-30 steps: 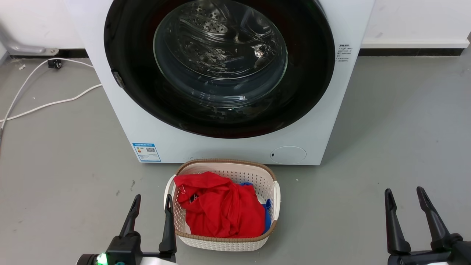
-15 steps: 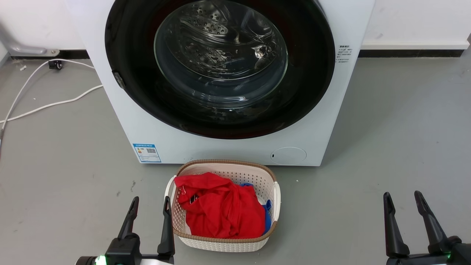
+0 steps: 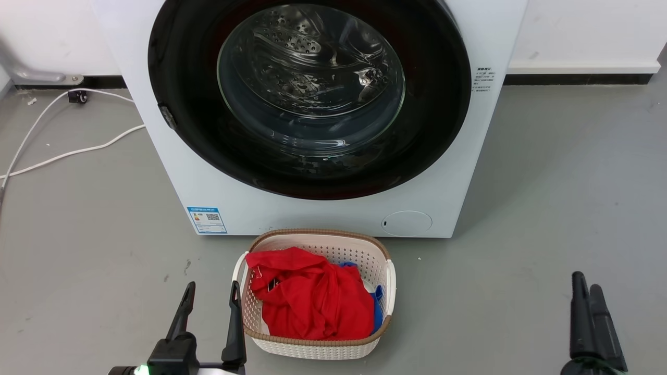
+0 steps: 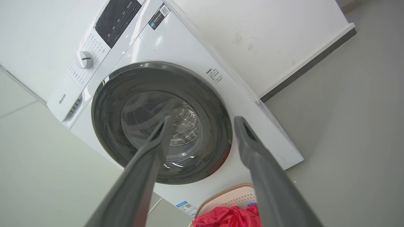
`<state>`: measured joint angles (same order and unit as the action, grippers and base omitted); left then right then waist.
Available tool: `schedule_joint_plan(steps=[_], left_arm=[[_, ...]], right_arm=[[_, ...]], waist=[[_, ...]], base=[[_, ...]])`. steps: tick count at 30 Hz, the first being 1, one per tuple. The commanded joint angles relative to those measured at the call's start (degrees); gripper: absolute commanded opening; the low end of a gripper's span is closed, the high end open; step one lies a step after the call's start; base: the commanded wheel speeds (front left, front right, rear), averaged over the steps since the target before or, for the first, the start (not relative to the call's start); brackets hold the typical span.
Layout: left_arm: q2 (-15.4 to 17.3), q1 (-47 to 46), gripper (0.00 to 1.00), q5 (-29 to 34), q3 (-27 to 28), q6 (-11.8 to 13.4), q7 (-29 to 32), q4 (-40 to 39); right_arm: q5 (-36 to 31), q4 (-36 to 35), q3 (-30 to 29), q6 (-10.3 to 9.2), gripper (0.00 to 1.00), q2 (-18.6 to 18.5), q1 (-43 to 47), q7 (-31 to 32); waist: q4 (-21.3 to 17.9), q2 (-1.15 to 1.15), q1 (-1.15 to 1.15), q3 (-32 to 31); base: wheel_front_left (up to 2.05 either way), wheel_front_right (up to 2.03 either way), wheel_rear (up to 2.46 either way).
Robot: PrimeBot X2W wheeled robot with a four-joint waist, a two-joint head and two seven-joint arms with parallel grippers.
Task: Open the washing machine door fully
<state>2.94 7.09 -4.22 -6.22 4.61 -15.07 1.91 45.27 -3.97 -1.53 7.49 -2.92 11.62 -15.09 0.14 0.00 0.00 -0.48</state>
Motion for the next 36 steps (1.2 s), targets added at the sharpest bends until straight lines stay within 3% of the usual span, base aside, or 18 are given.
schedule_joint_plan(steps=[1,6,7,8,9,15,22,28,36], left_arm=[[0.0,0.5,1.00,-0.1,0.1,0.3,-0.2,0.0],[0.0,0.5,1.00,-0.4,0.0,0.3,-0.2,0.2],[0.0,0.5,1.00,-0.4,0.0,0.3,-0.2,0.2],[0.0,0.5,1.00,-0.5,-0.1,0.3,-0.2,0.2],[0.0,0.5,1.00,-0.5,-0.1,0.3,-0.2,0.2],[0.0,0.8,1.00,-0.7,0.0,0.5,-0.2,0.3],[0.0,0.5,1.00,-0.7,0.2,0.4,-0.2,0.3],[0.0,0.4,1.00,-0.5,0.0,0.4,-0.2,0.4],[0.0,0.1,1.00,0.1,-0.3,1.0,-0.2,-0.4]], right_arm=[[3.1,0.3,0.1,0.00,1.00,0.1,0.2,-0.1],[19.1,0.8,0.1,0.00,1.00,0.0,-0.8,-0.1],[21.4,0.8,0.0,0.00,0.49,0.0,-0.9,-0.1],[23.7,0.6,0.0,0.00,0.19,0.0,-1.0,-0.1],[26.1,0.3,0.2,0.00,0.00,0.0,-1.0,-0.1],[39.8,-0.1,0.9,0.01,0.00,-1.3,0.0,2.1],[51.0,-0.4,-1.5,0.01,0.00,-2.7,0.1,11.3],[53.1,0.6,-3.8,0.01,0.00,-2.5,-0.1,17.6],[51.8,2.3,-5.9,0.01,0.00,-1.5,-2.5,21.3]], waist=[[-0.1,0.00,0.00,0.0],[-0.1,0.00,0.00,-0.1],[-0.1,0.00,0.00,-0.1],[0.0,0.00,0.00,-0.1],[0.0,0.00,0.00,-0.2],[0.1,0.00,0.00,-0.2],[0.2,0.00,0.00,0.0],[0.5,0.00,0.00,0.2],[1.3,0.00,0.00,0.8]], base=[[0.00,0.00,0.00],[0.00,0.00,0.00],[0.00,0.00,0.00],[0.00,0.00,0.00],[0.00,0.00,0.00],[0.00,0.00,0.00],[0.00,0.00,0.00],[0.00,0.00,0.00],[0.00,0.00,0.00]])
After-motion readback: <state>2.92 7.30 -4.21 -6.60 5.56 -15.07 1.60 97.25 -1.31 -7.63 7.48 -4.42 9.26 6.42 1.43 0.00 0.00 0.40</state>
